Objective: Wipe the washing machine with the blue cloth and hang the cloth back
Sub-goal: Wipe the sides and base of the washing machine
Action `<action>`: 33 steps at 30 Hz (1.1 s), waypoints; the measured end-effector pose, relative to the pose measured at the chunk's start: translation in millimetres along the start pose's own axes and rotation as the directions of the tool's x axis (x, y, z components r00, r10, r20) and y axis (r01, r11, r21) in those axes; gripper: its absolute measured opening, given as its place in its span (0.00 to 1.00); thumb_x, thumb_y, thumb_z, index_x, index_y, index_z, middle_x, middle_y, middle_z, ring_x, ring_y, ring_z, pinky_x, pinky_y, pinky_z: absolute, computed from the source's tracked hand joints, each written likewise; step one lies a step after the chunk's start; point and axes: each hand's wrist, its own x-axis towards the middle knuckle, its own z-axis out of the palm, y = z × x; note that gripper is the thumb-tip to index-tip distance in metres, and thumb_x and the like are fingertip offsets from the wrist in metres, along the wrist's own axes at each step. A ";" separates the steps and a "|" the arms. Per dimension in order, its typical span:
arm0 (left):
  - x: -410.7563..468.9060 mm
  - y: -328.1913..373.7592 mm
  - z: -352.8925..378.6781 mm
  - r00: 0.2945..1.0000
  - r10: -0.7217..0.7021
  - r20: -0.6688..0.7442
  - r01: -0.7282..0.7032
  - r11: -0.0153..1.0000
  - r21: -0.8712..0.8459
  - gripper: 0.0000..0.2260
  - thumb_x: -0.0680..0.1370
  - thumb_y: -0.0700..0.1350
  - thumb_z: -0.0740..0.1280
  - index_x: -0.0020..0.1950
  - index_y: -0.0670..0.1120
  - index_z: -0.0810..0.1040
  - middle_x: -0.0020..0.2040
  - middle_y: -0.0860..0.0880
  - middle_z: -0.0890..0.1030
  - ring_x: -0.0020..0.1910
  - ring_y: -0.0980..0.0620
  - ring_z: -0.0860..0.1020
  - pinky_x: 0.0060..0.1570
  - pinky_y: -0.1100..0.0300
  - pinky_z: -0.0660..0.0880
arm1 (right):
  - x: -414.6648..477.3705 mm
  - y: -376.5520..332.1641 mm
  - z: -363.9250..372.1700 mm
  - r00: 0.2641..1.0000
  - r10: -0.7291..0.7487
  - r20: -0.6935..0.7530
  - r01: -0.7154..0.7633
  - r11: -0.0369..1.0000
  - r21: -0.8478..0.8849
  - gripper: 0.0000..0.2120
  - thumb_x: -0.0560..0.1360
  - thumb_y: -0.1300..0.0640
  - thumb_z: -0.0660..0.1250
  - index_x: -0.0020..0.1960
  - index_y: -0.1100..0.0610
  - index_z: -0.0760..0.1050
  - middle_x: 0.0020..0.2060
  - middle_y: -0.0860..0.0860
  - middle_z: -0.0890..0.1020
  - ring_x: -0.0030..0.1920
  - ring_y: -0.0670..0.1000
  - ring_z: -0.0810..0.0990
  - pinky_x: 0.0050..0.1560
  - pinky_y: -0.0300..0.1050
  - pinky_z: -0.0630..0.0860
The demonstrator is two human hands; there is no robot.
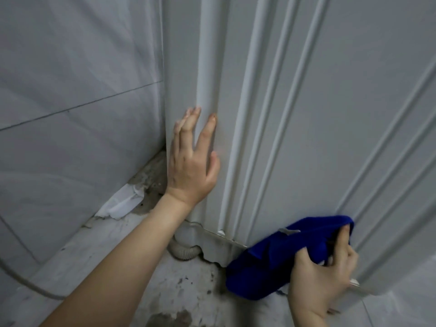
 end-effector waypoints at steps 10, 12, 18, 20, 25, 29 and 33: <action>-42.6 18.6 -25.9 0.910 -0.189 0.369 0.172 0.982 0.078 0.27 0.78 0.39 0.61 0.77 0.37 0.61 0.76 0.39 0.63 0.76 0.42 0.61 0.76 0.54 0.57 | -4.9 3.8 -18.8 0.975 0.100 0.197 -0.094 0.995 -0.039 0.44 0.67 0.75 0.70 0.72 0.41 0.61 0.52 0.47 0.70 0.47 0.34 0.72 0.49 0.23 0.67; -53.2 28.6 -39.0 0.823 -0.254 0.508 0.227 0.967 0.116 0.27 0.79 0.41 0.61 0.78 0.39 0.60 0.76 0.41 0.64 0.74 0.44 0.64 0.72 0.52 0.62 | -2.4 -6.5 -28.9 0.943 0.175 0.283 -0.159 0.984 -0.080 0.43 0.69 0.74 0.70 0.73 0.42 0.61 0.51 0.45 0.70 0.48 0.33 0.72 0.50 0.21 0.66; -59.8 71.3 -106.6 0.490 -0.360 0.794 0.400 0.902 0.161 0.16 0.81 0.41 0.61 0.69 0.40 0.74 0.59 0.43 0.80 0.58 0.43 0.76 0.56 0.55 0.70 | 6.4 -83.1 -70.6 0.808 0.387 0.444 -0.322 0.921 -0.217 0.40 0.70 0.75 0.68 0.74 0.46 0.64 0.52 0.48 0.73 0.51 0.43 0.75 0.54 0.31 0.75; -47.7 97.3 -138.9 0.423 -0.389 0.818 0.459 0.871 0.177 0.15 0.81 0.42 0.60 0.65 0.40 0.77 0.56 0.43 0.81 0.56 0.44 0.77 0.55 0.59 0.69 | 13.1 -121.9 -85.9 0.762 0.427 0.486 -0.352 0.904 -0.242 0.40 0.70 0.76 0.68 0.74 0.47 0.66 0.52 0.50 0.73 0.50 0.44 0.75 0.53 0.34 0.76; 28.0 185.8 -242.7 0.284 -0.447 0.848 0.534 0.809 0.248 0.16 0.82 0.46 0.58 0.67 0.45 0.76 0.59 0.49 0.80 0.58 0.50 0.77 0.57 0.58 0.72 | 53.6 -258.3 -132.9 0.632 0.444 0.636 -0.343 0.895 -0.284 0.40 0.69 0.78 0.67 0.73 0.47 0.67 0.53 0.51 0.75 0.48 0.39 0.75 0.48 0.27 0.72; 148.7 253.2 -336.6 0.241 -0.474 0.847 0.575 0.773 0.269 0.17 0.82 0.45 0.60 0.69 0.44 0.75 0.62 0.49 0.79 0.60 0.50 0.75 0.59 0.57 0.73 | 105.9 -407.5 -167.4 0.496 0.420 0.760 -0.300 0.904 -0.304 0.39 0.68 0.79 0.68 0.73 0.51 0.69 0.52 0.49 0.74 0.52 0.43 0.75 0.52 0.29 0.73; 280.6 299.8 -420.1 0.290 -0.488 0.823 0.585 0.771 0.251 0.19 0.81 0.48 0.58 0.69 0.44 0.74 0.63 0.49 0.78 0.62 0.50 0.74 0.62 0.55 0.72 | 165.2 -543.3 -186.0 0.383 0.364 0.849 -0.199 0.930 -0.309 0.37 0.68 0.79 0.67 0.71 0.52 0.70 0.51 0.50 0.74 0.51 0.42 0.75 0.52 0.29 0.72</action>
